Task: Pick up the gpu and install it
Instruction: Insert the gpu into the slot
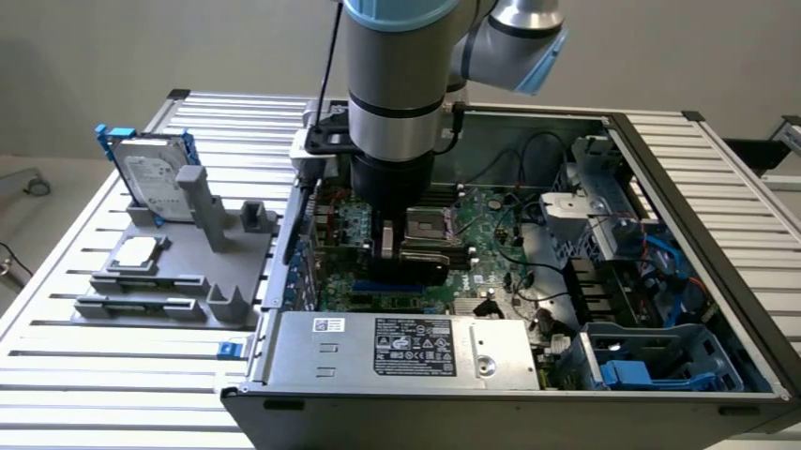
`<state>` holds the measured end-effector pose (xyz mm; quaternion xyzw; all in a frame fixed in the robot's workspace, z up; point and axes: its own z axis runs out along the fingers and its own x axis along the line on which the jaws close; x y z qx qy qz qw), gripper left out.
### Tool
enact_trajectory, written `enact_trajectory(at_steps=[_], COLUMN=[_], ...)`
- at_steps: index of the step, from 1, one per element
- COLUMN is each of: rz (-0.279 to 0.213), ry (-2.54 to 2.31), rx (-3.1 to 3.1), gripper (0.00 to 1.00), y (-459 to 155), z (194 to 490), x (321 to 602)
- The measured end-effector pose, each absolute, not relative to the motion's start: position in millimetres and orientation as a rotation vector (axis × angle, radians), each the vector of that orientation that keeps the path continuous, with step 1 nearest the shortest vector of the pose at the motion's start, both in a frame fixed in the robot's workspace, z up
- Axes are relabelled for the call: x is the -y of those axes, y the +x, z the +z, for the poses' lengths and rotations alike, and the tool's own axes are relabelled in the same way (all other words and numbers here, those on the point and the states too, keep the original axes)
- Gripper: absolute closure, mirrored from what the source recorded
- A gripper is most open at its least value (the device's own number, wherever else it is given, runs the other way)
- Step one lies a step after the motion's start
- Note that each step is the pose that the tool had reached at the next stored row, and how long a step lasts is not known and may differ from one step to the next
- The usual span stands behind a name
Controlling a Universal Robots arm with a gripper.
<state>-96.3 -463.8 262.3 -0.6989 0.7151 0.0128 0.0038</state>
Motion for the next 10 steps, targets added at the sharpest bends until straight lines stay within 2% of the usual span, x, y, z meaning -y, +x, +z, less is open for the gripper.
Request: enact_trajectory(at_steps=[10], rz=[0.040], ry=[-2.211], rx=[-2.221], gripper=[0.74], y=[-96.2], z=[262.3], x=[463.6])
